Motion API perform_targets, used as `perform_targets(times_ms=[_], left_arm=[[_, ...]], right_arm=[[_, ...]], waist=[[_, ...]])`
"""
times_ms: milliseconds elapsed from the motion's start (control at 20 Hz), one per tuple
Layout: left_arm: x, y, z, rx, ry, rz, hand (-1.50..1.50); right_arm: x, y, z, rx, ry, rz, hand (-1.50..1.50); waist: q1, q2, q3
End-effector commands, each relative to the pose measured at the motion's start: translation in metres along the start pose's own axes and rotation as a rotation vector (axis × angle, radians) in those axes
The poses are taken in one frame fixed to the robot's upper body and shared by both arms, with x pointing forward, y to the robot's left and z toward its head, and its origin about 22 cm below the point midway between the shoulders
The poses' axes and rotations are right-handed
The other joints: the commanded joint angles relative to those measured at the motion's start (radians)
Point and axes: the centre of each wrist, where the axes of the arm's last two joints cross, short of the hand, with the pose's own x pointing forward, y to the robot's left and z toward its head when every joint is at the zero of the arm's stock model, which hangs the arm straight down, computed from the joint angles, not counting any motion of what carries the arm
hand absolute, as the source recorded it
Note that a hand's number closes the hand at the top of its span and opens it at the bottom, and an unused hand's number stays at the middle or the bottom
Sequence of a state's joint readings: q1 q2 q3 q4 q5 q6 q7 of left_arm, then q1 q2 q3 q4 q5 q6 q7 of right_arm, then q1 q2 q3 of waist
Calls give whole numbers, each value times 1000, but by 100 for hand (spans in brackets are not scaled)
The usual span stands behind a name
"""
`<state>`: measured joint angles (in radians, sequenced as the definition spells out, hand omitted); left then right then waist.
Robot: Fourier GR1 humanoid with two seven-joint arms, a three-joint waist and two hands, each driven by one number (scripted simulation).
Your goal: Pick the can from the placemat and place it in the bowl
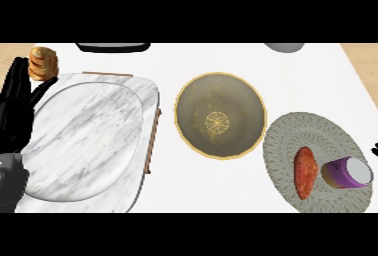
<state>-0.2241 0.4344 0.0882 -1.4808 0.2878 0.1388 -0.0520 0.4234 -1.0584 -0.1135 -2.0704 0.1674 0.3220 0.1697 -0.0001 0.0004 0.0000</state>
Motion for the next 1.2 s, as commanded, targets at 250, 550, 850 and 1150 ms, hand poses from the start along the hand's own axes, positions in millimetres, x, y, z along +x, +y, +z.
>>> perform_targets(times_ms=[250,550,850,1150], left_arm=[[-5,-2,3,-4,-6,-8,0],[-10,13,9,-7,-9,-12,0],[8,-12,-17,-3,4,-3,0],[3,-8,1,2,-7,-8,0]], right_arm=[[-42,9,-31,-1,33,-11,-150],[-29,59,-45,-6,1,-21,-150],[-48,54,-57,-9,-68,-16,-150],[-48,51,-72,22,-18,25,-150]], waist=[[2,0,0],[-3,-1,0],[-4,0,0],[0,-1,0]])
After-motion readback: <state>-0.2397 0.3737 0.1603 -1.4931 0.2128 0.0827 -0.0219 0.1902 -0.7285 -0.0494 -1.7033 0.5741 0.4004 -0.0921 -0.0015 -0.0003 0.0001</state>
